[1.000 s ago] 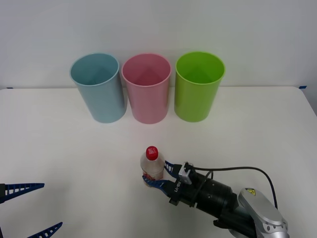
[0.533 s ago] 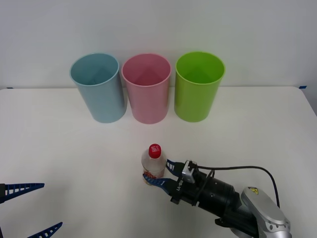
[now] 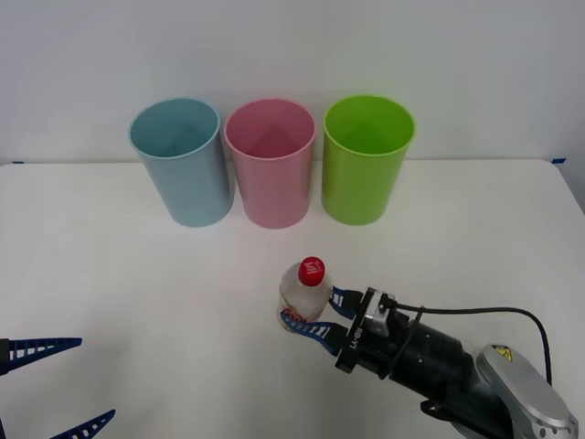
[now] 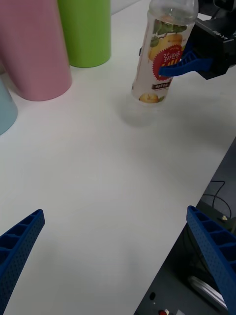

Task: Put cans in the blue bin and PET bottles in the pink bin and trash in the green bin.

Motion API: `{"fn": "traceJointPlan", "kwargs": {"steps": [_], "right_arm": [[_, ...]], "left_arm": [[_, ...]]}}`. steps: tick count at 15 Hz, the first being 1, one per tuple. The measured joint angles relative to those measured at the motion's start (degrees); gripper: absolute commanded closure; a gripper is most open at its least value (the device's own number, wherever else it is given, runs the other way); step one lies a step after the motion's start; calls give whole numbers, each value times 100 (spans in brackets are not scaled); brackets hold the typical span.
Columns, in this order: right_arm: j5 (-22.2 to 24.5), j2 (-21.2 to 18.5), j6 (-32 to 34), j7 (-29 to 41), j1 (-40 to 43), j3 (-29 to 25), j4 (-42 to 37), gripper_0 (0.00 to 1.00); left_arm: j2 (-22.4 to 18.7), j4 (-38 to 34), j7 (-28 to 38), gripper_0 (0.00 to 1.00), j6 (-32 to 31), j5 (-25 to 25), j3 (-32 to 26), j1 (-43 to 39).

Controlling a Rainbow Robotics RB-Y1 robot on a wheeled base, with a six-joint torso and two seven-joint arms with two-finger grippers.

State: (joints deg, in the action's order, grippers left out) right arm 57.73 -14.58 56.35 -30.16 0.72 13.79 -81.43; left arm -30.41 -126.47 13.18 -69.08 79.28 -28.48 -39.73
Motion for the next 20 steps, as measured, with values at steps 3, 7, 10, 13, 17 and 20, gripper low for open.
{"fn": "traceJointPlan", "kwargs": {"steps": [3, 7, 10, 13, 17, 20], "right_arm": [[-15, -56, 0, 170, 85, -103, -403, 100], [-15, -171, -41, 698, 115, -155, -887, 100], [108, -202, -400, 1139, 257, -165, -1521, 100], [314, -238, -834, 1682, 262, -164, -2086, 100], [453, -214, -1107, 2208, 231, -188, -2525, 100], [516, -127, -1274, 2291, -67, -208, -2545, 100]], "left_arm": [[0, 0, 0, 0, 0, 0, 0, 0], [0, 0, 0, 0, 0, 0, 0, 0], [0, 0, 0, 0, 0, 0, 0, 0], [0, 0, 0, 0, 0, 0, 0, 0], [0, 0, 0, 0, 0, 0, 0, 0], [0, 0, 0, 0, 0, 0, 0, 0]]}}
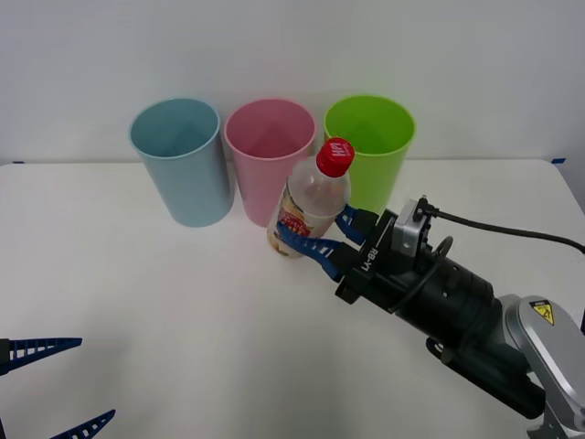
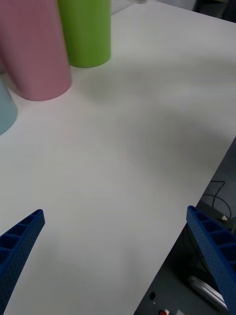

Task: Put cans in the blue bin and PET bottles in the pink bin and trash in the green bin.

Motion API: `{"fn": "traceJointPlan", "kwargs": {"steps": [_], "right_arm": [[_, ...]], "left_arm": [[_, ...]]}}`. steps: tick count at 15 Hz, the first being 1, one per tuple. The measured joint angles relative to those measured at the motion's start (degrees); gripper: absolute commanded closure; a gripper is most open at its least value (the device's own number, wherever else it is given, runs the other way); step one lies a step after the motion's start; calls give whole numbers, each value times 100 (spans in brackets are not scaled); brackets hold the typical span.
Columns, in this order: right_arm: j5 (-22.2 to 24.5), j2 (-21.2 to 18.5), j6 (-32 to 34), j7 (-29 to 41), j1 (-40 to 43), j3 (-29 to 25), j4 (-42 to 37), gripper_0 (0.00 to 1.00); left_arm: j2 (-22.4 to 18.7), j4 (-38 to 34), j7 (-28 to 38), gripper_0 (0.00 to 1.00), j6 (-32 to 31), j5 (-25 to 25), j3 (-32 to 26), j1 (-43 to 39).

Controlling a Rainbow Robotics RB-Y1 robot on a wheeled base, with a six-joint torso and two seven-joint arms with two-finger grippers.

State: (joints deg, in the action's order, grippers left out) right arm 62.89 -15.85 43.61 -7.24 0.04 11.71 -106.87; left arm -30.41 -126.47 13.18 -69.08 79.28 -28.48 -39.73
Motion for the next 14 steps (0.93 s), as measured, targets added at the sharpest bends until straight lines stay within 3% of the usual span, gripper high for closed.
{"fn": "traceJointPlan", "kwargs": {"steps": [3, 11, 14], "right_arm": [[426, 201, -379, 332, -378, 36, 0, 100], [2272, 706, -1692, 2188, -1412, 416, 152, 100], [2389, 888, -2063, 2271, -1892, 430, 632, 100]], "left_arm": [[0, 0, 0, 0, 0, 0, 0, 0], [0, 0, 0, 0, 0, 0, 0, 0], [0, 0, 0, 0, 0, 0, 0, 0]]}}
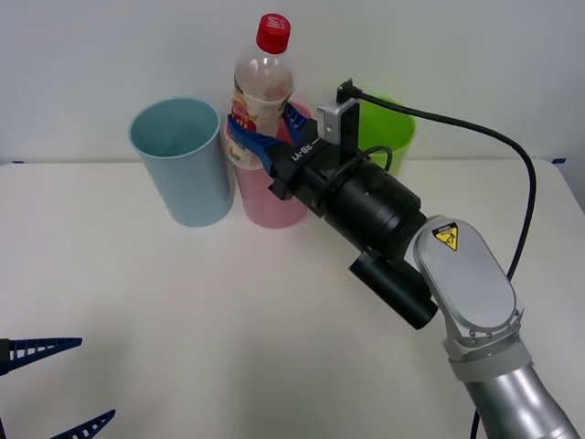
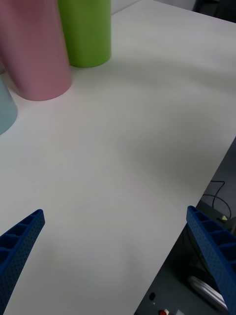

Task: Put cans in the blue bin and PET bottles in the pink bin and trash in the green bin.

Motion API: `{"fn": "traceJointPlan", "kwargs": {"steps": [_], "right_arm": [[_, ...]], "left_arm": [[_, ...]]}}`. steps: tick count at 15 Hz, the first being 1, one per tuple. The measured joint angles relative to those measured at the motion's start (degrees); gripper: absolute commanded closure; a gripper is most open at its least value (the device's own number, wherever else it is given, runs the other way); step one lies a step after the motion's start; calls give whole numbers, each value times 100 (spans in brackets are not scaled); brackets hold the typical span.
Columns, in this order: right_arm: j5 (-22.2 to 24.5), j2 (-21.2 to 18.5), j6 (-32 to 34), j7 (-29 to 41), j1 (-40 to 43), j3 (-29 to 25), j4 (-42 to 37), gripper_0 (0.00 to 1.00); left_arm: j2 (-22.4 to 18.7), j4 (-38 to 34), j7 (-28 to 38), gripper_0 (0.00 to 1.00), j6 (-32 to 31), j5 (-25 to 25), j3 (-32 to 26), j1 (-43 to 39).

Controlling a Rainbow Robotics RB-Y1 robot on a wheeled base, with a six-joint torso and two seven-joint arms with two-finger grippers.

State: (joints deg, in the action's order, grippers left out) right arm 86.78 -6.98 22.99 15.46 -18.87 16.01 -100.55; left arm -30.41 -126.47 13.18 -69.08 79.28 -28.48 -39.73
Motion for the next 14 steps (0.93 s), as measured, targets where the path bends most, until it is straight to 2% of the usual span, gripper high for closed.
{"fn": "traceJointPlan", "kwargs": {"steps": [9, 14], "right_arm": [[92, 377, -953, -26, -1370, -18, 1586, 100], [162, 399, -1380, -59, -2020, -21, 2467, 100]], "left_arm": [[0, 0, 0, 0, 0, 0, 0, 0], [0, 0, 0, 0, 0, 0, 0, 0]]}}
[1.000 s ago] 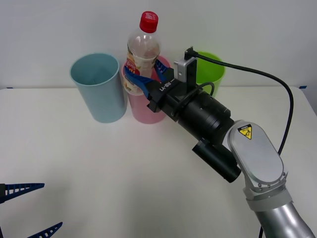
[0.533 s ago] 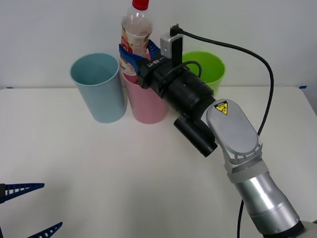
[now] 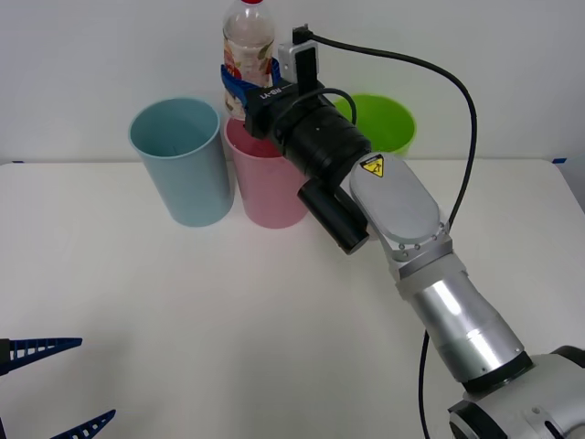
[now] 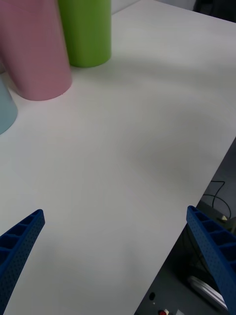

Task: Put cans in the blue bin and PET bottles in the pink bin and trash in the green bin.

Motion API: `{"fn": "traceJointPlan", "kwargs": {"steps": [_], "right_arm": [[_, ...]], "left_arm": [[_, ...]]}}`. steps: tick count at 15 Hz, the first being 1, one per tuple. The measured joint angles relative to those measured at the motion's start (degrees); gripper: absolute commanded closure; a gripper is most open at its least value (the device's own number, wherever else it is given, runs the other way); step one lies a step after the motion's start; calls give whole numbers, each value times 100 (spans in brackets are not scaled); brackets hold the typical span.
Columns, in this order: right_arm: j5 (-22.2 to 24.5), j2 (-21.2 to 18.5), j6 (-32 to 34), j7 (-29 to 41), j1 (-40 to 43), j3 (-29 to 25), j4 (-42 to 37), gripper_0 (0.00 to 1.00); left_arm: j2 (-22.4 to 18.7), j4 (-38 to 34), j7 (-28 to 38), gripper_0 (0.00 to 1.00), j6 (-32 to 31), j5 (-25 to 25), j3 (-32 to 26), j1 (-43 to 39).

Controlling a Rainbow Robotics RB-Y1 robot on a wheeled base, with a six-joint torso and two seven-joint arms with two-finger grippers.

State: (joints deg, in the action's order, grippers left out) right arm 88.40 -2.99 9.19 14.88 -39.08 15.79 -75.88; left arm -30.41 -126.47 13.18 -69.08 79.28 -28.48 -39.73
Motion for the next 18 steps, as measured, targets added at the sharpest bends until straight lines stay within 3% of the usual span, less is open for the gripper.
{"fn": "traceJointPlan", "kwargs": {"steps": [9, 18], "right_arm": [[186, -72, -120, -72, -163, 9, 571, 100], [213, -226, -123, -98, -84, 28, 592, 100]], "left_arm": [[0, 0, 0, 0, 0, 0, 0, 0], [0, 0, 0, 0, 0, 0, 0, 0]]}}
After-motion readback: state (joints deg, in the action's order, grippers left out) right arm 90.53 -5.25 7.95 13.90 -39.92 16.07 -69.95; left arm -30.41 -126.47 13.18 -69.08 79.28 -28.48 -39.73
